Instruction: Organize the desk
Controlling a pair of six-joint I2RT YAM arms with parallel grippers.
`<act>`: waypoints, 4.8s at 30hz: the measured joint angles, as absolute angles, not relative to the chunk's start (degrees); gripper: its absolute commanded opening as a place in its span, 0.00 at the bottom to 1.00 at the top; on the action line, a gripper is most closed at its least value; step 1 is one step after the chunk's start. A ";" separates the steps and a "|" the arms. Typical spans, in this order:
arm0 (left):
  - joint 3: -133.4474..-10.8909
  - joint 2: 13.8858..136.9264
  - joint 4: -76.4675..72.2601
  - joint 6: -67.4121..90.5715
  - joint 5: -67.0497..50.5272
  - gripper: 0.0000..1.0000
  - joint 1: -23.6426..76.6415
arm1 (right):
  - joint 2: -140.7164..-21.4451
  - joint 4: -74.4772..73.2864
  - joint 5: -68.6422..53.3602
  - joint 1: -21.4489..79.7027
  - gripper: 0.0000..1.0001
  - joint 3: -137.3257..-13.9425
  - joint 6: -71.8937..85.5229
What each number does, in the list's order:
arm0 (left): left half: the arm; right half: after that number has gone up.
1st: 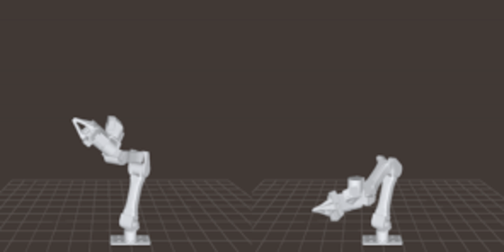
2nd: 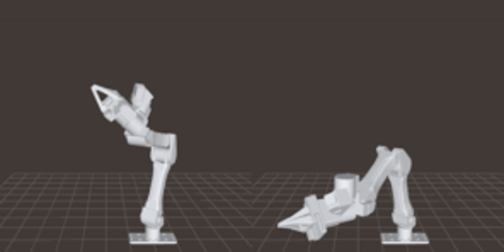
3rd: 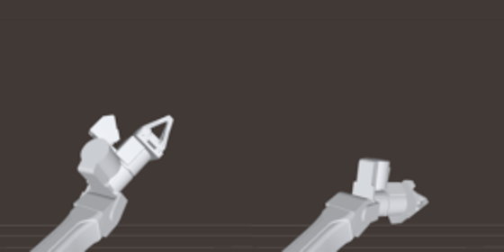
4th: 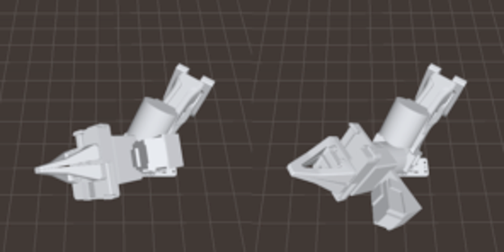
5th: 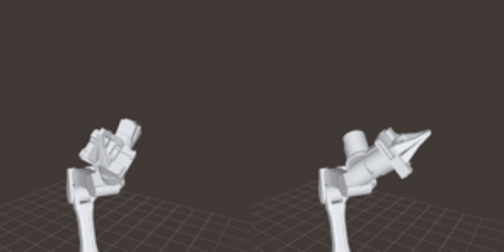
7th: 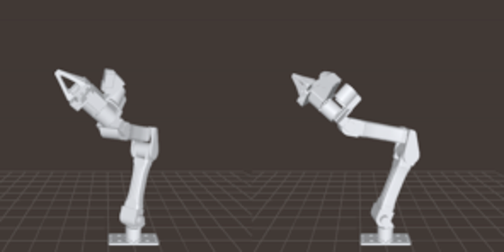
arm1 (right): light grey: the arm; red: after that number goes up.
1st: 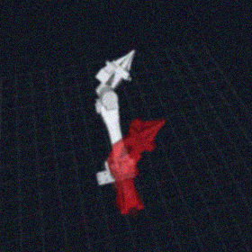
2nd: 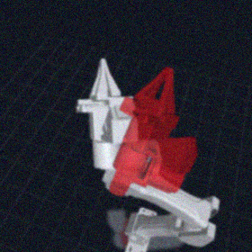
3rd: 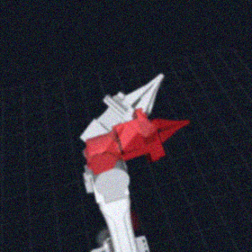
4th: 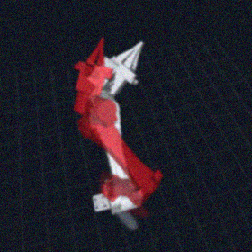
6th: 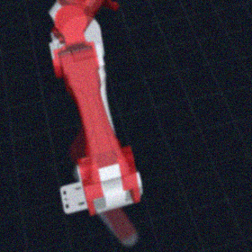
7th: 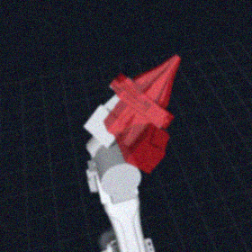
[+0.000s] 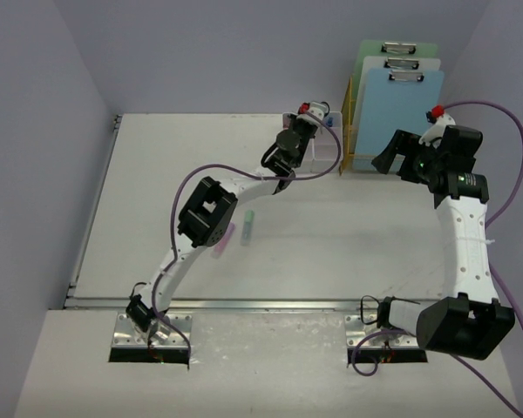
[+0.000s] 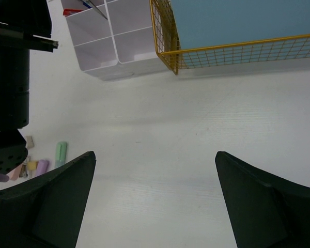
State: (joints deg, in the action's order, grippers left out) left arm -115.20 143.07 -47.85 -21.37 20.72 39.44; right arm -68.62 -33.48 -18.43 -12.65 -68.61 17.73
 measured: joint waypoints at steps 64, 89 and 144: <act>-62.87 73.31 24.32 9.49 12.61 0.76 7.19 | -113.42 -33.46 -4.93 38.30 0.54 -88.53 34.04; -57.82 72.38 23.34 13.41 9.31 0.77 6.43 | -128.96 -34.91 4.25 43.02 0.11 -96.71 37.13; -57.43 77.71 21.96 12.63 -7.30 1.00 5.87 | -128.19 26.10 25.71 25.21 0.29 -93.62 6.22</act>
